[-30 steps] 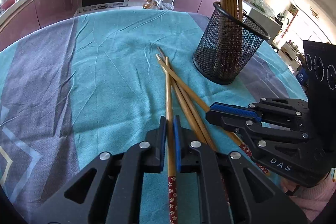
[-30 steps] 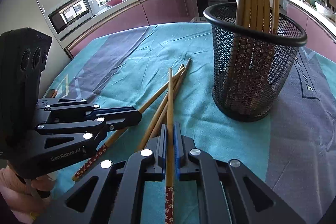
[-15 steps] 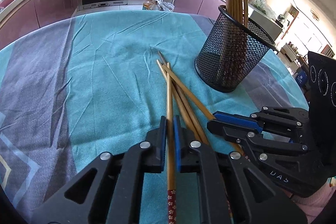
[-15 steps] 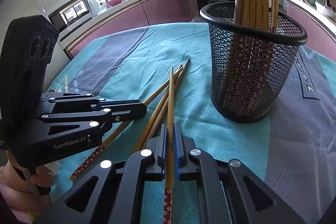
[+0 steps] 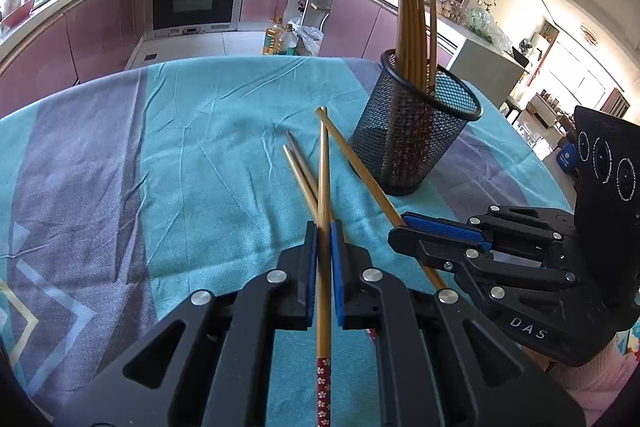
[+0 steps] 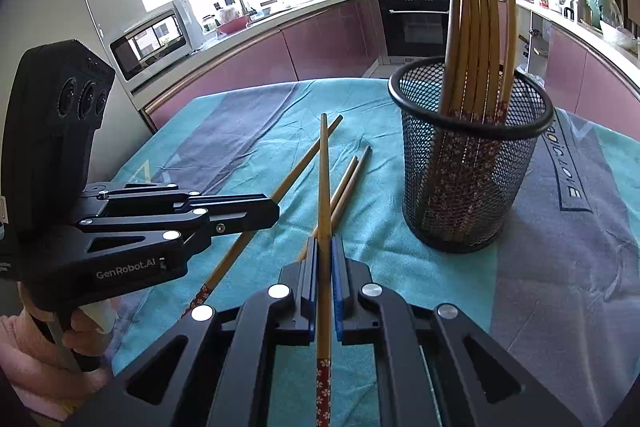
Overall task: Organize utensils
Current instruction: 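Lift the left gripper's chopstick upright toward the mesh cup while the right gripper raises its chopstick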
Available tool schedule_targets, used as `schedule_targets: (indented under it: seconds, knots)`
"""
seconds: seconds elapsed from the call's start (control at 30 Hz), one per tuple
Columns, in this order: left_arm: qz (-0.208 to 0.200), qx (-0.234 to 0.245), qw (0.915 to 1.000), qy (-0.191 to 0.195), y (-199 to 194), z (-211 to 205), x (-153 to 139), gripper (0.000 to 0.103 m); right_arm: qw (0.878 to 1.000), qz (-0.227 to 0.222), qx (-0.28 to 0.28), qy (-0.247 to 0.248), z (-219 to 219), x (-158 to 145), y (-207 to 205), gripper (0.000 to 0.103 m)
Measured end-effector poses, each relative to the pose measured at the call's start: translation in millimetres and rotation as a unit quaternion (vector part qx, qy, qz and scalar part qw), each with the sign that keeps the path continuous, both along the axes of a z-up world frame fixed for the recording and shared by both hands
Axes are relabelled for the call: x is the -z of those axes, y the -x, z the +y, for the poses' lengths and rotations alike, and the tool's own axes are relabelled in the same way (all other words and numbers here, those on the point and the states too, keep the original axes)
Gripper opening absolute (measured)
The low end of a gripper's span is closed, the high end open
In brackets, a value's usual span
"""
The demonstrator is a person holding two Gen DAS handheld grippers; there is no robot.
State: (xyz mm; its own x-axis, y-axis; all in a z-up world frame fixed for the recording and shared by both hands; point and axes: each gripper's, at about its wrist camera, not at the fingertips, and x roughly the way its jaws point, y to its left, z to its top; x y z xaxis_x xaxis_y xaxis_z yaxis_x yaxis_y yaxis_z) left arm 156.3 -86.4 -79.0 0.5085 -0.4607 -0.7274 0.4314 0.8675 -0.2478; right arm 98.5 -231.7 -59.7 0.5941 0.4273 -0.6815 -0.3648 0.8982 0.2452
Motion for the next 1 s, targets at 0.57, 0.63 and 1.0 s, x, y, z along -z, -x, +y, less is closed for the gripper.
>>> schedule_targets:
  seconds: [0.57,0.63,1.0]
  knots:
    - [-0.031,0.009,0.9994,0.014,19.9,1.0,-26.5,0.007,0.999,-0.027,0.009,-0.017,-13.4,-19.3,10.8,0.006]
    - [-0.034,0.010,0.9992,0.016,22.8,0.6,-28.6,0.007,0.999,-0.029,0.011,-0.019,-13.2,-20.1,11.0,0.006]
    - [-0.043,0.017,0.9987,0.024,30.8,1.5,-37.0,0.007,0.999,-0.040,0.017,-0.027,-18.0,-26.6,14.7,0.006]
